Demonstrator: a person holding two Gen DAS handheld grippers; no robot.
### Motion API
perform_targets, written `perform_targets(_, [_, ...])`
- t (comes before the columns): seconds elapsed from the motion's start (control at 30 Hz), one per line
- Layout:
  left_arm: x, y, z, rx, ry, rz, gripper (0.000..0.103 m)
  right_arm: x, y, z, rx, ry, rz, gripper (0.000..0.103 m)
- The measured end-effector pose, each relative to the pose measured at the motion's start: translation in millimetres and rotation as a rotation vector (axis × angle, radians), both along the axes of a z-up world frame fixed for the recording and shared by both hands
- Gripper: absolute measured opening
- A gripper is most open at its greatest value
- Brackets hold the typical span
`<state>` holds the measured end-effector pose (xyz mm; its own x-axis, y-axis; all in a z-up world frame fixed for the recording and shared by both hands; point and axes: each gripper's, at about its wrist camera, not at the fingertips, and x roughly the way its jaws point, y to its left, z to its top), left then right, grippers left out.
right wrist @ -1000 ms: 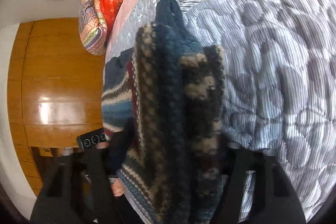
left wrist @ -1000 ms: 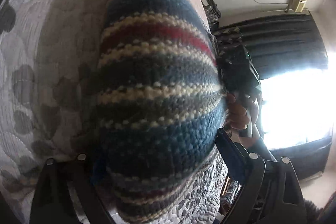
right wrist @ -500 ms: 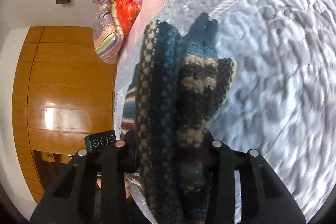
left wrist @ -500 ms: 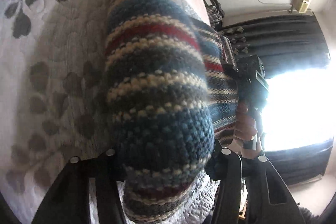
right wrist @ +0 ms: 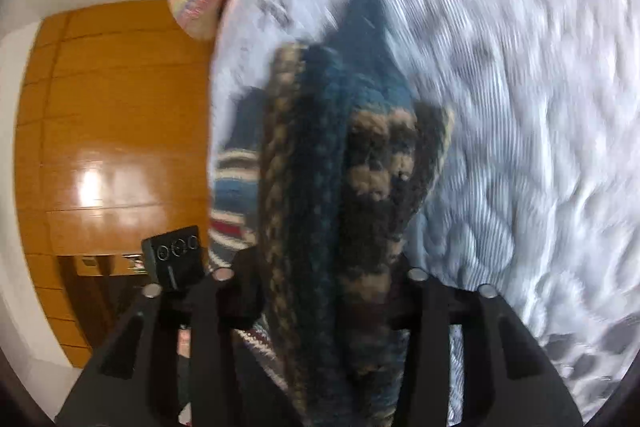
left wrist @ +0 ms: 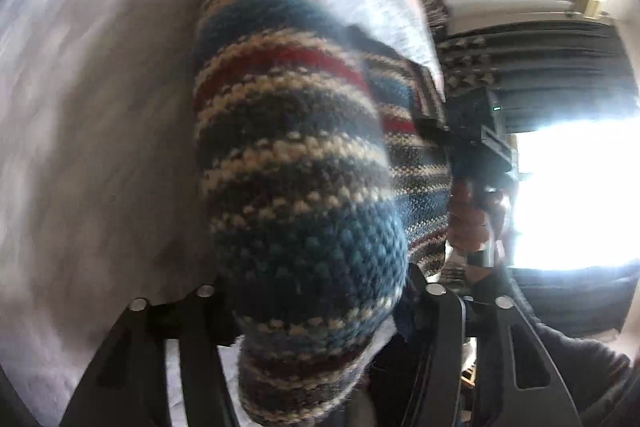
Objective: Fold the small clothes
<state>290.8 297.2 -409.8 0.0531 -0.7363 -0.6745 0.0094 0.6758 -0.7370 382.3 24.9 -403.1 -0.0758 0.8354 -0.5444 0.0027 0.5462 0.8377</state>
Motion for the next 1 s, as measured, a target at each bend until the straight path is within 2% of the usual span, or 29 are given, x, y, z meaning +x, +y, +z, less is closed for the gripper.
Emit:
perform_targets(0.03, [-2.1, 4.3, -7.2, 0.002, 0.019, 0.013, 0.077, -1.6, -1.2, -1.8, -0.025, -0.008, -0.005, 0.063])
perform_targets(0.07, [-4.6, 10.0, -14.2, -0.022, 0.040, 0.037, 0.082, -4.3, -6.0, -0.4, -0.047, -0.010, -0.024, 0.066])
perform_targets(0.1, [-6.8, 14.2, -14.1, -0.037, 0.054, 0.060, 0.082, -7.2, -12.0, 5.4, -0.074, -0.018, -0.037, 0.068])
perform_targets(0.13, [-9.6, 16.3, -9.4, -0.019, 0.052, 0.067, 0.083, -14.0, -22.3, 17.1, -0.118, -0.063, -0.053, 0.070])
perform_targets(0.17, [-14.6, 19.8, 1.8, 0.033, 0.017, 0.078, 0.084, -21.0, -31.1, 31.7, -0.148, -0.113, -0.064, 0.070])
perform_targets(0.2, [-21.5, 24.7, 16.0, 0.094, -0.034, 0.098, 0.084, -27.3, -35.8, 42.5, -0.160, -0.142, -0.065, 0.068])
perform_targets(0.27, [-38.1, 39.4, 43.1, 0.133, -0.131, 0.155, 0.084, -53.3, -47.4, 75.7, -0.206, -0.252, -0.054, 0.047])
perform_targets(0.3, [-40.6, 43.6, 54.5, 0.114, -0.167, 0.181, 0.084, -66.4, -49.7, 88.8, -0.231, -0.305, -0.039, 0.043])
perform_targets(0.33, [-50.1, 51.9, 69.9, 0.048, -0.214, 0.210, 0.084, -82.0, -46.4, 99.5, -0.248, -0.348, -0.014, 0.034])
perform_targets(0.37, [-56.4, 56.4, 78.9, -0.042, -0.244, 0.223, 0.083, -95.8, -41.5, 109.5, -0.250, -0.382, 0.017, 0.028])
perform_targets(0.4, [-59.2, 56.3, 81.9, -0.135, -0.250, 0.215, 0.083, -107.9, -35.0, 113.6, -0.239, -0.391, 0.049, 0.027])
perform_targets(0.47, [-56.6, 47.9, 77.7, -0.244, -0.234, 0.190, 0.082, -123.4, -20.1, 107.5, -0.212, -0.367, 0.116, 0.021])
perform_targets(0.53, [-41.1, 29.1, 65.7, -0.306, -0.189, 0.147, 0.082, -132.1, -4.5, 89.9, -0.222, -0.322, 0.161, 0.019])
perform_targets(0.6, [-26.1, 19.8, 47.5, -0.307, -0.154, 0.124, 0.081, -132.9, 0.6, 66.3, -0.318, -0.298, 0.181, 0.003])
perform_targets(0.63, [-21.9, 13.3, 37.5, -0.310, -0.128, 0.111, 0.081, -129.8, -6.0, 55.8, -0.353, -0.289, 0.172, 0.000])
perform_targets(0.7, [-14.0, 3.6, 24.5, -0.330, -0.076, 0.096, 0.081, -123.1, -29.9, 38.0, -0.314, -0.216, 0.109, 0.000])
perform_targets(0.73, [-12.3, 1.6, 20.2, -0.310, -0.065, 0.091, 0.080, -123.9, -35.1, 37.1, -0.302, -0.207, 0.097, 0.000])
perform_targets(0.83, [-12.9, 2.6, 16.7, -0.291, -0.043, 0.076, 0.079, -131.4, -31.1, 43.5, -0.313, -0.221, 0.122, 0.000])
perform_targets(0.93, [-14.0, 0.1, 23.2, -0.270, -0.070, 0.076, 0.079, -137.8, -20.7, 56.6, -0.307, -0.253, 0.128, 0.000])
perform_targets(1.0, [-15.2, 1.1, 17.9, -0.250, -0.052, 0.092, 0.072, -130.8, -15.2, 48.3, -0.356, -0.235, 0.132, 0.000])
